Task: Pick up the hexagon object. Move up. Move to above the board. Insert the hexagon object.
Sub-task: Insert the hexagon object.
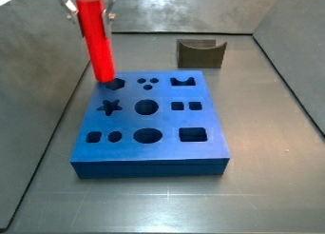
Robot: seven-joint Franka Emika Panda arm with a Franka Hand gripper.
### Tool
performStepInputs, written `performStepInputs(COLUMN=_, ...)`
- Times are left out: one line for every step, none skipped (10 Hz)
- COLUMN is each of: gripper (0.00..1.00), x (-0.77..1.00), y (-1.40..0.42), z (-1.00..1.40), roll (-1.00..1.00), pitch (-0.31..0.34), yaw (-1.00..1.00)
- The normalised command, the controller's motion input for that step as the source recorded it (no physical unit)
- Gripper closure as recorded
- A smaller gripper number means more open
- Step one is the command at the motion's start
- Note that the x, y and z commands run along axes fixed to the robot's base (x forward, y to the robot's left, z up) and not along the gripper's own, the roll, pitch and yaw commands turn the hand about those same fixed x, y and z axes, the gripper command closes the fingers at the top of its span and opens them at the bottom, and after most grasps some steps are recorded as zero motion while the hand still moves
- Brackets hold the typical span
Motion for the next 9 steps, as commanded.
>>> performStepInputs(gripper=1.0, x=0.0, y=-0.49, z=-0.21, roll=0.0, pitch=0.0, yaw=0.0)
performStepInputs(gripper=1.0, x=0.25, y=-0.62, z=-0.09, roll=0.0, pitch=0.046, yaw=0.0)
performStepInputs(gripper=1.0, x=0.49, y=-0.42, z=0.0, roll=-0.04, pitch=0.059, yaw=-0.27)
performStepInputs(gripper=1.0, x=0.09, y=-0.02, z=0.0, roll=0.0, pitch=0.0, yaw=-0.04)
performStepInputs(gripper=1.0, x=-0.02, y=0.23, z=-0.03, roll=0.0, pitch=0.0, yaw=0.02)
performStepInputs(gripper=1.0, x=-0.03, y=0.24, z=-0.13, roll=0.0, pitch=0.0, yaw=0.11)
performStepInputs(gripper=1.0, x=0.0, y=0.0, z=0.0, roll=0.0, pitch=0.019, yaw=0.0)
performStepInputs(gripper=1.0, x=0.0, y=0.0, z=-0.02, roll=0.0, pitch=0.0, yaw=0.0)
performStepInputs(gripper=1.0, x=0.53, y=-0.21, z=-0.19, roll=0.12, pitch=0.059, yaw=-0.14)
